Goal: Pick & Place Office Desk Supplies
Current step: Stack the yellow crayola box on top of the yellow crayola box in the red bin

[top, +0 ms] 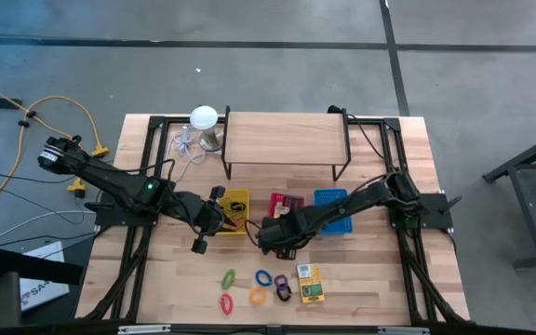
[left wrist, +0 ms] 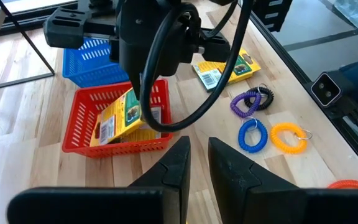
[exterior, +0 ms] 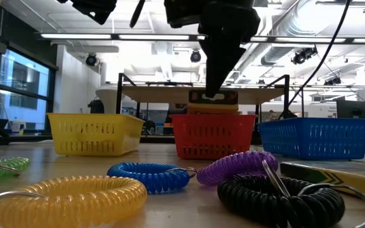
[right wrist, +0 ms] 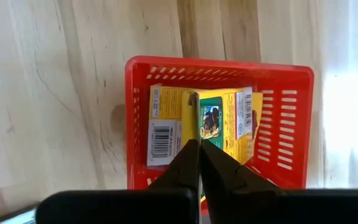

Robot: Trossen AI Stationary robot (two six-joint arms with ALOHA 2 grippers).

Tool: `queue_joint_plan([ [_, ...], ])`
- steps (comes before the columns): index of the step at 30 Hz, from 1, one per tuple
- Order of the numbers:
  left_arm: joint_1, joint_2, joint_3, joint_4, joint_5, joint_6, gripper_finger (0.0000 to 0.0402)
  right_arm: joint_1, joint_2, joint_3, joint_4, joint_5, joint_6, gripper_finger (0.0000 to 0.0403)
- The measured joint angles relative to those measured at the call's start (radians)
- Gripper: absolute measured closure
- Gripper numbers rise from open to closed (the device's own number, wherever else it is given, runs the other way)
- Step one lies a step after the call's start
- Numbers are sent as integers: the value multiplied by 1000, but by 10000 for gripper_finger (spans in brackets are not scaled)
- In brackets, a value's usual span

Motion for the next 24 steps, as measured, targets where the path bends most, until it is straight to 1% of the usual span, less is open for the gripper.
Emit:
queue_joint_plan([
  [9,0,0,0,0,0,0,347,2,0,0,0,1,0,401],
  [14,0,0,0,0,0,0,347,2,0,0,-1,-22,2,401],
  [21,0,0,0,0,0,0,347,2,-1,0,-4,-24,2,401],
  [24,0,0,0,0,0,0,347,2,-2,0,-5,-24,0,393],
])
